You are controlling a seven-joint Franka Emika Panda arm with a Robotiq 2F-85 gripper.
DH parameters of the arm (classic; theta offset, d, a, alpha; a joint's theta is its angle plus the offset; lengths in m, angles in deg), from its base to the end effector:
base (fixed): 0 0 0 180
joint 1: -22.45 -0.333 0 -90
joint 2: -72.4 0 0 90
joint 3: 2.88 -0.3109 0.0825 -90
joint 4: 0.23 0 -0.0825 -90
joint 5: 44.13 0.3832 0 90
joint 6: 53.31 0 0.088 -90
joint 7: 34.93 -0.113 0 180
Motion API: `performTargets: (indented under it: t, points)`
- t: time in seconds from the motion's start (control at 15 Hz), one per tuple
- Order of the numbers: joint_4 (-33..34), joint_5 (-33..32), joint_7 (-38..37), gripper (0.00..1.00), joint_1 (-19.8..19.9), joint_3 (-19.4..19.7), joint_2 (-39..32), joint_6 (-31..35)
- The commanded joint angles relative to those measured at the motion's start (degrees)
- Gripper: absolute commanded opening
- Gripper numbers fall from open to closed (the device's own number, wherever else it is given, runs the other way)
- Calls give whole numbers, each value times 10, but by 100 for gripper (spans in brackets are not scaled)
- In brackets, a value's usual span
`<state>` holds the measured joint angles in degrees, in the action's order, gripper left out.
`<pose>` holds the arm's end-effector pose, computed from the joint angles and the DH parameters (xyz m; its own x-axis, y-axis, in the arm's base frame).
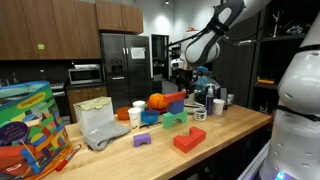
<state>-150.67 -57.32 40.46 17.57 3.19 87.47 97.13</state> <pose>0.4407 -0.0034 0.3528 0.0992 0.9928 -0.0664 0.9587 -0.0775 0.2735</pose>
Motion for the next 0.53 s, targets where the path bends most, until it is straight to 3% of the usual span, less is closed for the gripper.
performTargets:
  t: [0.0, 0.47]
  points:
    - [9, 11, 17, 99, 6, 1, -3, -6]
    - [3, 8, 13, 100, 7, -3, 3, -5]
